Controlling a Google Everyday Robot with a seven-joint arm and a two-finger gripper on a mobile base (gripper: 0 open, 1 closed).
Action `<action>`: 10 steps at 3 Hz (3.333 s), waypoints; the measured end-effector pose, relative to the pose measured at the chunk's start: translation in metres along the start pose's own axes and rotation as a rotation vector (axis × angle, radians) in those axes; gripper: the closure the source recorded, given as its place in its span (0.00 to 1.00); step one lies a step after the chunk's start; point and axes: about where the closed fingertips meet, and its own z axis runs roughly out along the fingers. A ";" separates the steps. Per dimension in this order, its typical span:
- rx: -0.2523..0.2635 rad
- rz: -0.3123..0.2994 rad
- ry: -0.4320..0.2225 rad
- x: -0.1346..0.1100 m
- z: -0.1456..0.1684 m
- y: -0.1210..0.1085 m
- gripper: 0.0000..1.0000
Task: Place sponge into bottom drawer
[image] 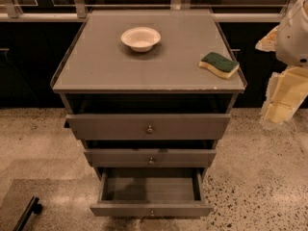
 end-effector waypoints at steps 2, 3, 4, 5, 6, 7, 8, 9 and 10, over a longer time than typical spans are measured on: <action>0.013 -0.007 -0.034 -0.001 0.001 -0.019 0.00; 0.034 0.022 -0.126 0.007 0.010 -0.065 0.00; 0.070 0.080 -0.214 0.014 0.027 -0.118 0.00; 0.081 0.131 -0.249 0.020 0.053 -0.162 0.00; 0.067 0.195 -0.279 0.026 0.085 -0.189 0.00; 0.034 0.246 -0.293 0.029 0.122 -0.204 0.00; 0.029 0.248 -0.293 0.029 0.127 -0.205 0.00; 0.024 0.267 -0.298 0.032 0.135 -0.204 0.00; 0.013 0.277 -0.326 0.028 0.150 -0.208 0.00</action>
Offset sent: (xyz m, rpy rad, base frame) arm 0.0415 -0.0117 0.0048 0.0620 -0.0339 0.0293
